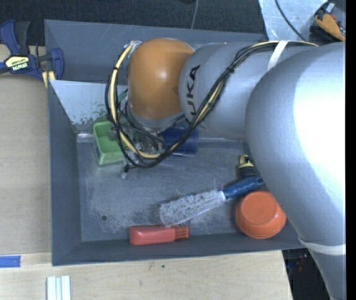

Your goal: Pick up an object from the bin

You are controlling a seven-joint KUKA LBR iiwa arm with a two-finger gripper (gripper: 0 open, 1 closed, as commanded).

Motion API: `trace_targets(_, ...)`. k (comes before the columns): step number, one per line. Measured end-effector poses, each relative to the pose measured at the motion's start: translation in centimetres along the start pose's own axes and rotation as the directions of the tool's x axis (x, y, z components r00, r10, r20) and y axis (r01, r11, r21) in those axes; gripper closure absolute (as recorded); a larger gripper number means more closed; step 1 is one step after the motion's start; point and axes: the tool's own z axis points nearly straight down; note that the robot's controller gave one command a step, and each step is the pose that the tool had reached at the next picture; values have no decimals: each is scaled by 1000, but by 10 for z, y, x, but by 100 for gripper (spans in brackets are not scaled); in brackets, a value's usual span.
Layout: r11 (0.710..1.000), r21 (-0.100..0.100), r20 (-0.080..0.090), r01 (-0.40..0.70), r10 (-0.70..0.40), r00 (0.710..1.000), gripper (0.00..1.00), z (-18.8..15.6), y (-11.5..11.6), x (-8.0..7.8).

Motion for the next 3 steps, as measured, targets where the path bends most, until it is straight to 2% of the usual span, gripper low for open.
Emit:
trace_targets(1, 992, 0, 19, 128, -128, 992, 0, 28, 14, -1)
trace_targets(2, 918, 4, 7, 397, -397, 918, 100, 28, 43, -13)
trace_targets(3, 918, 4, 7, 396, -396, 918, 100, 28, 43, -13)
